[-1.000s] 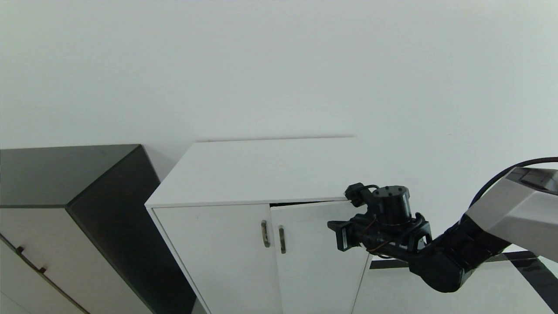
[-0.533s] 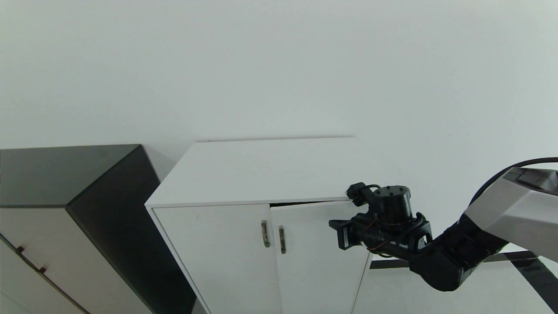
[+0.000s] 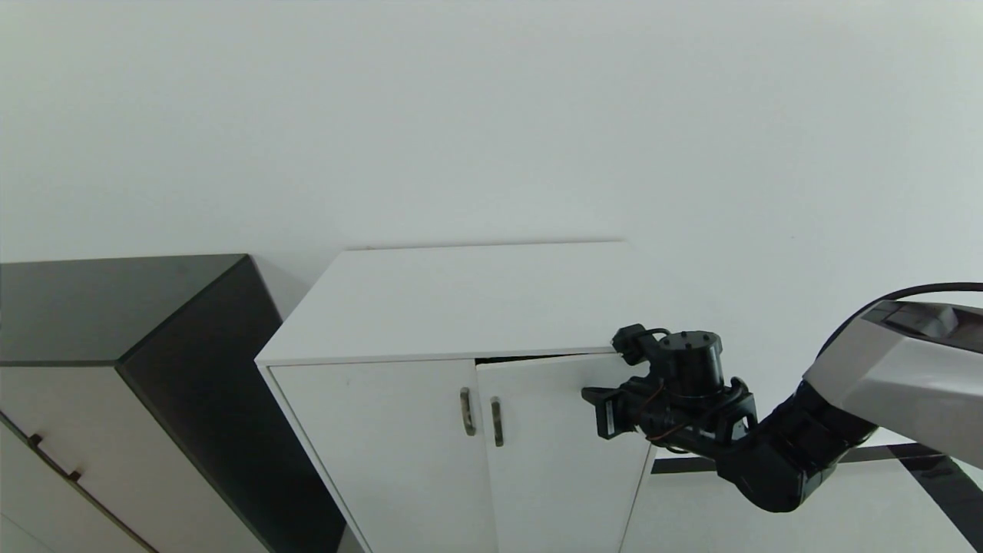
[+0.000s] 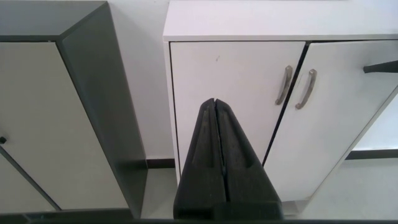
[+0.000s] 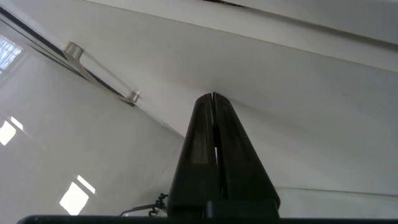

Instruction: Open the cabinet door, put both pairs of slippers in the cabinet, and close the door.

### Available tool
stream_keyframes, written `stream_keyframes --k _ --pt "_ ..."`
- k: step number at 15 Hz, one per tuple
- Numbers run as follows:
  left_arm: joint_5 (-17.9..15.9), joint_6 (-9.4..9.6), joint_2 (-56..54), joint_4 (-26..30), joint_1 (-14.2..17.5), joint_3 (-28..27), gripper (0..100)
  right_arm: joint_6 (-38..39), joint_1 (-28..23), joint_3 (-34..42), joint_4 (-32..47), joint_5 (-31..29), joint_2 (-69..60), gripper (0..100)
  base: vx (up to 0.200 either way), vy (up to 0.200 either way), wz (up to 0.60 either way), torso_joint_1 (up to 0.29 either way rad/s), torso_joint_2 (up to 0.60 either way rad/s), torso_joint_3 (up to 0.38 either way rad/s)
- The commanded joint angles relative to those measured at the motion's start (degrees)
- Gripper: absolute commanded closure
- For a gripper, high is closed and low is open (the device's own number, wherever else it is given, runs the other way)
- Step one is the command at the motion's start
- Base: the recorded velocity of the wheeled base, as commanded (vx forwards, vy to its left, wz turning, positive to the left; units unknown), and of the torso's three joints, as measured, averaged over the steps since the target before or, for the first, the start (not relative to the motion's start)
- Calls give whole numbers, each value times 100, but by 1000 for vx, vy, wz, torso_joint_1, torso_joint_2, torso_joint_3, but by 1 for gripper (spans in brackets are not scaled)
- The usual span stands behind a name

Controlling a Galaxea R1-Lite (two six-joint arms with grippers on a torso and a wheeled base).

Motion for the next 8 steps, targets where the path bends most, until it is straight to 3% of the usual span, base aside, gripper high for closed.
stream_keyframes --k 1,8 --pt "2 -1 -1 -3 1 0 100 -1 -15 -13 -49 6 67 100 0 0 0 0 0 0" --pt "2 -1 -1 -3 1 0 100 8 -32 -109 -181 6 217 100 0 0 0 0 0 0"
